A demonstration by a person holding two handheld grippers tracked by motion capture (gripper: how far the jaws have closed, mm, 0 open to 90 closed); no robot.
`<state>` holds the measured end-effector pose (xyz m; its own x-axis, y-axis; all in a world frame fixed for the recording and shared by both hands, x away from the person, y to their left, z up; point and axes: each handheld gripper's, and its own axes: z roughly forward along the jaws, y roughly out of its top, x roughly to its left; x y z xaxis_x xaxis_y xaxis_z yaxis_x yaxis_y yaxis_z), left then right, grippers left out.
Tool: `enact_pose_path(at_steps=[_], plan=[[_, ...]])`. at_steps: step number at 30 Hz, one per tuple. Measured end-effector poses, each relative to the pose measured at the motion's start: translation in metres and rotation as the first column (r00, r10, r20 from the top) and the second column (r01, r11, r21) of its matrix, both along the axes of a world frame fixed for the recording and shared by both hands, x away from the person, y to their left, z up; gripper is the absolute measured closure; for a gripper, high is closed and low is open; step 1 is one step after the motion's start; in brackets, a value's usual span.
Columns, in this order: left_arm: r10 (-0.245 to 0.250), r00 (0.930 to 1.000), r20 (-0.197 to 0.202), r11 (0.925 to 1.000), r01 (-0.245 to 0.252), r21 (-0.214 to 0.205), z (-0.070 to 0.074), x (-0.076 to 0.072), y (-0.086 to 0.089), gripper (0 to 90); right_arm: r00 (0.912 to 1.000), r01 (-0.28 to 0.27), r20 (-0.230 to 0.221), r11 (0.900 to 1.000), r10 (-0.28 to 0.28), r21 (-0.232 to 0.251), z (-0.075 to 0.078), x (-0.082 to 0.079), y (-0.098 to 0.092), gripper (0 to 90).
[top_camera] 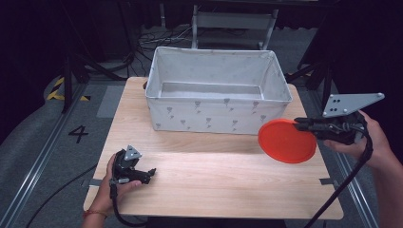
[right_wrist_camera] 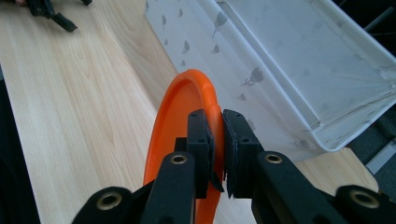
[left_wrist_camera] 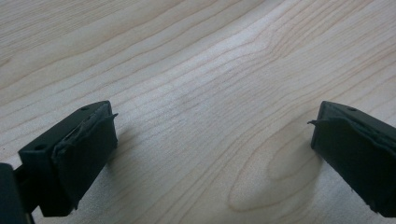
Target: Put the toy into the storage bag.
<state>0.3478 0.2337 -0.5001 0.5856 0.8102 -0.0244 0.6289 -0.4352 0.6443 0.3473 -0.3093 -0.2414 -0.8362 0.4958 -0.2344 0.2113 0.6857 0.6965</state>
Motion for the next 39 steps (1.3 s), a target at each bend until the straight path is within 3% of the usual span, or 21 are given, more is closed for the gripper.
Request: enact_pose_path(at_steps=[13,17,20,29,39], plan=[[0.005,1.0000,0.001,1.0000,-0.005,-0.002,0.000,-0.001,0.000,0.7,0.9994,-0.001,0.035,0.9999,0.000,0.013,0.034,0.015,0.007,82.4],[0.005,1.0000,0.001,1.0000,-0.005,-0.003,0.000,-0.001,0.000,0.7,0.9966,0.020,0.079,0.9996,-0.022,0.019,0.047,0.020,0.012,82.4],[0.009,1.0000,0.002,1.0000,-0.009,-0.001,0.000,-0.001,0.000,0.7,0.9959,0.023,0.087,0.9994,-0.025,0.026,0.056,0.026,0.015,82.4],[0.013,0.9999,0.003,0.9999,-0.013,-0.002,0.000,-0.002,0.000,0.9,0.9929,0.042,0.110,0.9985,-0.046,0.036,0.074,0.049,0.025,82.4],[0.012,0.9999,0.003,0.9999,-0.012,-0.001,0.000,-0.002,0.001,0.9,0.9889,0.079,0.121,0.9952,-0.086,0.058,0.085,0.091,0.032,82.4]])
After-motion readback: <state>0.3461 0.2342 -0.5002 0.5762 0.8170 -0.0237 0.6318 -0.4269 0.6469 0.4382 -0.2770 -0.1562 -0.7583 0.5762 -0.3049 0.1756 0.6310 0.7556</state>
